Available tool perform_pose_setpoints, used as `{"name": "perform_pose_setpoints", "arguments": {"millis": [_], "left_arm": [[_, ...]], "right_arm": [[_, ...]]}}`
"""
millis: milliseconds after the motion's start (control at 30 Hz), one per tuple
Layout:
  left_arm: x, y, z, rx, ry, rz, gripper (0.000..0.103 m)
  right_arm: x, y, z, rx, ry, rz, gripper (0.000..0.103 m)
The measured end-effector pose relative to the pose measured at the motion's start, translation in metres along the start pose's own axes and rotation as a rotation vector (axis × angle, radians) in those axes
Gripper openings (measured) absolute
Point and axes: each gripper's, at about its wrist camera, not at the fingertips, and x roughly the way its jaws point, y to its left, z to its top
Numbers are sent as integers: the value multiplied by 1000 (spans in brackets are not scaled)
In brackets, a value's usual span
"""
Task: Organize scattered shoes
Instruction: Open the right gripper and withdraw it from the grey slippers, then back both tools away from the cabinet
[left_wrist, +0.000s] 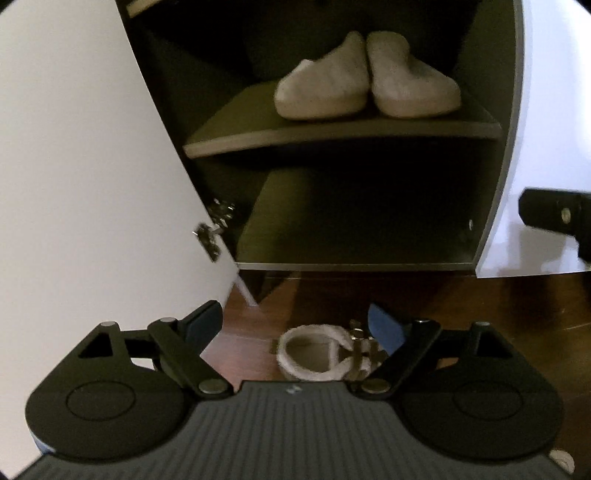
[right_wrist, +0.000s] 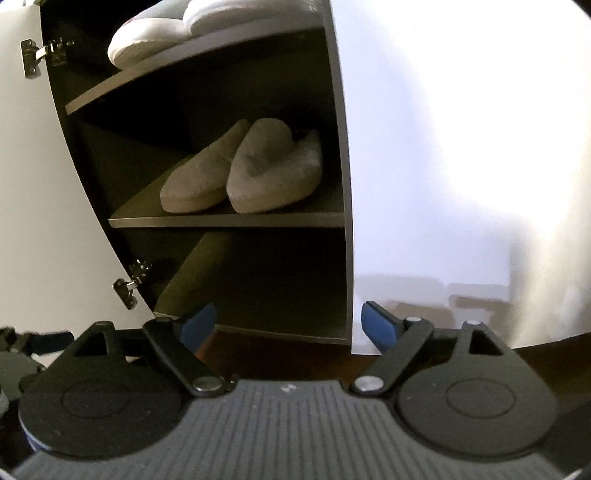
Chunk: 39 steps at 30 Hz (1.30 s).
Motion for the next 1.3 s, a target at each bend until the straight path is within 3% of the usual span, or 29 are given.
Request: {"name": "perform_pose_setpoints", "arguments": {"millis": [267, 500, 800, 1067, 1300], "left_arm": [[-20, -1, -16, 12, -63, -22, 92], [-65, 21, -8, -82, -127, -55, 97], [-100, 31, 9, -86, -231, -5, 98], [-122, 32, 21, -99, -283, -4, 100], [-139, 33, 28, -111, -331, -9, 101]], "right_arm": [[-18, 2, -27, -61, -80, -43, 88], [-61, 15, -16, -118, -145, -97, 96], [-86, 17, 2, -106, -203, -79, 98], [-119, 22, 21, -136, -327, -71, 102], [-139, 23, 28, -152, -365, -68, 102]]}}
